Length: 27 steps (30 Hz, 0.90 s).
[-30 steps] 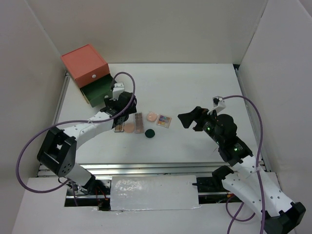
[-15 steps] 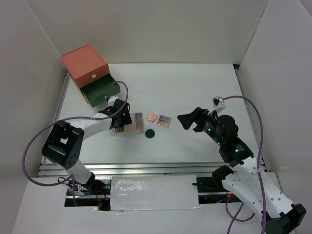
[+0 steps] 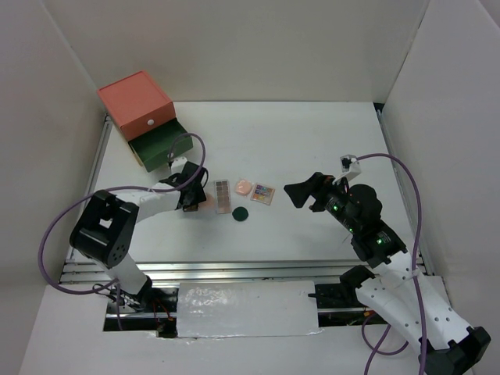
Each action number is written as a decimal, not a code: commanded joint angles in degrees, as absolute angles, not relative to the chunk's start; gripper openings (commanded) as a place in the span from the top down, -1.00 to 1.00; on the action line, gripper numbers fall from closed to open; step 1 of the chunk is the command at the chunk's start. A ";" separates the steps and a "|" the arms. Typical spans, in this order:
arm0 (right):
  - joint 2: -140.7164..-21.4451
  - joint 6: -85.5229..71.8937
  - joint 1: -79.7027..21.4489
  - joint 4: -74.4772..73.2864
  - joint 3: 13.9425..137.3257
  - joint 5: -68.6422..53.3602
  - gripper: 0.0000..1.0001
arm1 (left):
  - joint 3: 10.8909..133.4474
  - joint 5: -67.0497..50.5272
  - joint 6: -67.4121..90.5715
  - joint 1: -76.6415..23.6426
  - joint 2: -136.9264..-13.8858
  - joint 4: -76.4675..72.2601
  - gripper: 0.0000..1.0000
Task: Organize the makeup
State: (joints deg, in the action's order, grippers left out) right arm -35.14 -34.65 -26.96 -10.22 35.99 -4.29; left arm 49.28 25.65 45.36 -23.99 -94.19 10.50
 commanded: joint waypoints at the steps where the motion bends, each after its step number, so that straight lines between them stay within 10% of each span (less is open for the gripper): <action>1: -35.33 -34.37 -26.72 -6.68 35.51 -4.92 -1.00 | 47.29 22.50 46.85 -24.96 -94.40 10.90 -0.33; 5: -35.24 -34.37 -26.63 -6.77 35.33 -4.66 -0.99 | 48.86 24.43 47.98 -28.20 -93.08 13.17 0.23; 11: -35.51 -34.37 -26.72 -6.68 35.33 -4.75 -1.00 | 53.87 29.53 48.08 -34.80 -87.90 16.96 0.53; 27: -34.01 -34.19 -26.72 -7.29 35.42 -3.78 -0.99 | 68.28 43.33 40.00 -34.37 -84.20 23.64 0.70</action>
State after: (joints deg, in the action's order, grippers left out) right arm -34.98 -34.65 -26.96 -10.20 35.97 -4.27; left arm 62.70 37.67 43.97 -35.70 -85.36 23.66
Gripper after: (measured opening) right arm 0.997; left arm 0.668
